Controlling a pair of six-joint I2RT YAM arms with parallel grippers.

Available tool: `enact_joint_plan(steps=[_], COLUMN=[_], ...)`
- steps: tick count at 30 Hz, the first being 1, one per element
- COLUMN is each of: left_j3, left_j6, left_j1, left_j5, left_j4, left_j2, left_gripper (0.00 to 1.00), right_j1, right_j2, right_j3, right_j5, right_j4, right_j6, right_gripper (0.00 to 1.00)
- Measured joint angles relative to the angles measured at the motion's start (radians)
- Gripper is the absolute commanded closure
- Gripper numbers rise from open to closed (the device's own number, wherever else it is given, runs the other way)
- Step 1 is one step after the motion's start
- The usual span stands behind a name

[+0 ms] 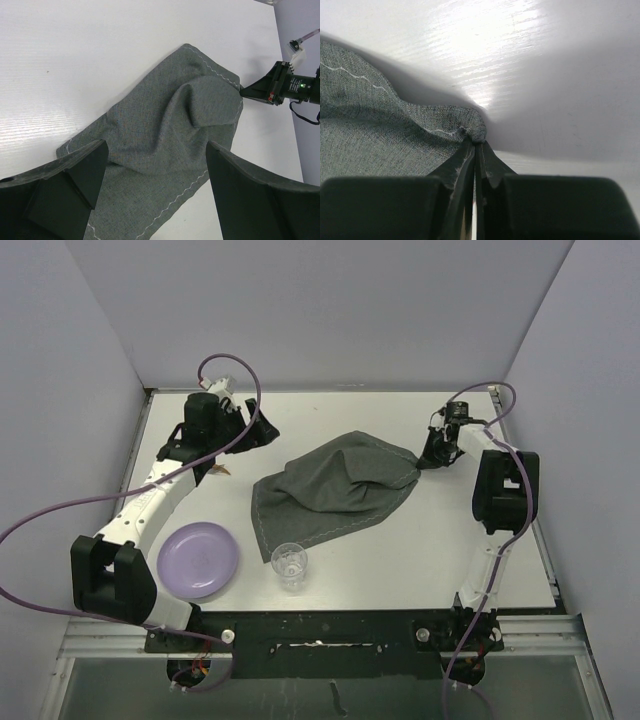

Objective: Set the dinner table for one person
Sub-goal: Flatten out the napkin at the center of the board.

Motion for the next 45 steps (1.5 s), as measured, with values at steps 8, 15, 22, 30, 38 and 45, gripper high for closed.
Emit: enact_joint_plan(steps=[8, 15, 22, 30, 38, 45], left_j3=[0.0, 0.002, 0.076, 0.192, 0.426, 0.515], left_j6=[0.012, 0.012, 0.02, -0.004, -0.044, -0.084], left_j1=[0.0, 0.0, 0.006, 0.053, 0.072, 0.072], left_j5=[-0.002, -0.001, -0.001, 0.053, 0.09, 0.128], left_j4=[-0.004, -0.008, -0.007, 0.01, 0.005, -0.015], left_j2=[0.077, 0.117, 0.221, 0.412, 0.628, 0.735], left_gripper=[0.21, 0.21, 0.21, 0.21, 0.23, 0.24], right_j1=[0.134, 0.264, 0.293, 0.301, 0.267, 0.256], right_j2=[-0.018, -0.126, -0.141, -0.061, 0.034, 0.037], right_j3=[0.244, 0.512, 0.637, 0.68, 0.583, 0.498], right_j5=[0.212, 0.382, 0.504, 0.622, 0.666, 0.658], right_j4=[-0.146, -0.19, -0.183, -0.224, -0.258, -0.291], right_j6=[-0.09, -0.219, -0.322, -0.391, -0.344, -0.32], right_gripper=[1.0, 1.0, 1.0, 1.0, 1.0, 1.0])
